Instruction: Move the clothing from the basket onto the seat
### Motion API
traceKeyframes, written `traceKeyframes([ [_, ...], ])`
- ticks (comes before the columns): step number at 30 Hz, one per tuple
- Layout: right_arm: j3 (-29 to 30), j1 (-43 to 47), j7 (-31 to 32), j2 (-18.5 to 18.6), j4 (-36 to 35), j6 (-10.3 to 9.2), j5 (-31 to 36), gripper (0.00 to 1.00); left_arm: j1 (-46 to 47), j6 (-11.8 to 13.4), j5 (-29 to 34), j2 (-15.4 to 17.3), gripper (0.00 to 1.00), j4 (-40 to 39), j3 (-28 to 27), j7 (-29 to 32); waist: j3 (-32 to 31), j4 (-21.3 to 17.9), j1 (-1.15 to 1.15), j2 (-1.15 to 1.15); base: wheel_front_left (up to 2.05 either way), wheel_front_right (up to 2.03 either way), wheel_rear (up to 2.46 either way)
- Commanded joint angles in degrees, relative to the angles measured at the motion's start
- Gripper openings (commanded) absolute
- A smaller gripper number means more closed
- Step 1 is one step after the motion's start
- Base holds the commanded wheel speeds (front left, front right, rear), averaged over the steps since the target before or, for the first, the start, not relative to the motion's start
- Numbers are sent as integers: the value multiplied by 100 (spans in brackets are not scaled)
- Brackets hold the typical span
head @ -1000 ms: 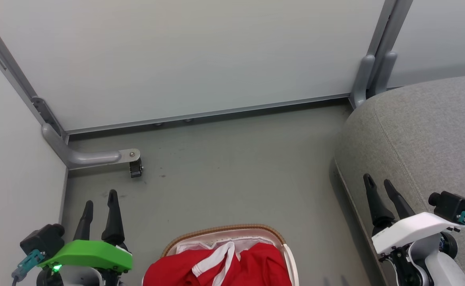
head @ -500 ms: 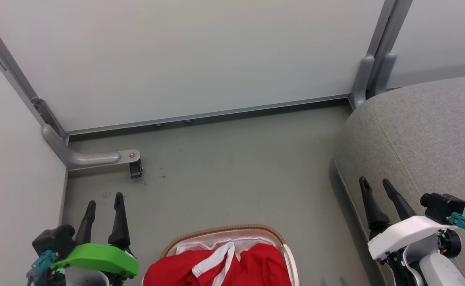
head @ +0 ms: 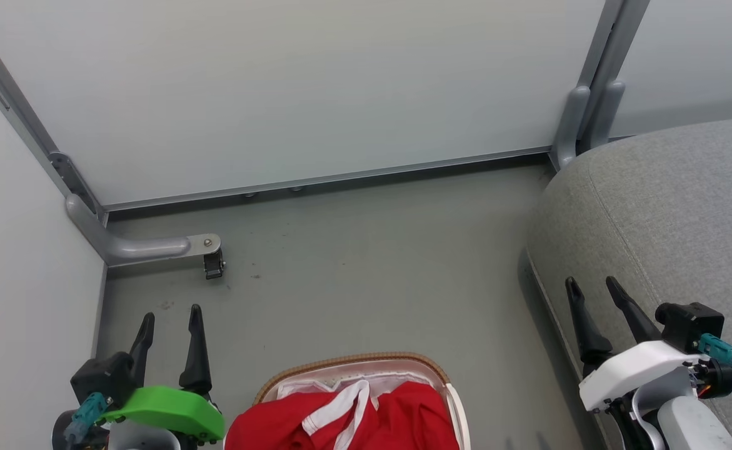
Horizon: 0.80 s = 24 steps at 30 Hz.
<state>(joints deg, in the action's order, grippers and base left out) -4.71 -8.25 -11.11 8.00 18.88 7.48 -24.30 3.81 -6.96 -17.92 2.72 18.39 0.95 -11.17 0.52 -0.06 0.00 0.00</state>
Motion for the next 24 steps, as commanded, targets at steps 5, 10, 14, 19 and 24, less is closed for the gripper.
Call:
traceKeyframes([
  [5, 10, -103, -107, 4, 5, 2, 369, 100, -52, 40, 337, 21, 100, -24, 14, -99, 7, 7, 0, 0, 0, 0, 0],
  [10, 14, -96, -168, -14, 25, 2, 609, 100, -81, 45, 557, 22, 100, -28, 31, -163, 10, 14, 0, 0, 0, 0, 0],
  [14, 9, -90, -215, -21, 51, 2, 776, 100, -115, 69, 706, 23, 100, -46, 77, -205, 12, 13, 0, 0, 0, 0, 0],
  [19, -7, -82, -267, -33, 52, 1, 969, 100, -161, 100, 841, 25, 100, -48, 141, -259, 27, 4, 0, 0, 0, 0, 0],
  [24, -79, -76, -321, -7, 68, 1, 1209, 100, -187, 121, 1026, 27, 100, -86, 188, -315, 72, -17, 0, 0, 0, 0, 0],
])
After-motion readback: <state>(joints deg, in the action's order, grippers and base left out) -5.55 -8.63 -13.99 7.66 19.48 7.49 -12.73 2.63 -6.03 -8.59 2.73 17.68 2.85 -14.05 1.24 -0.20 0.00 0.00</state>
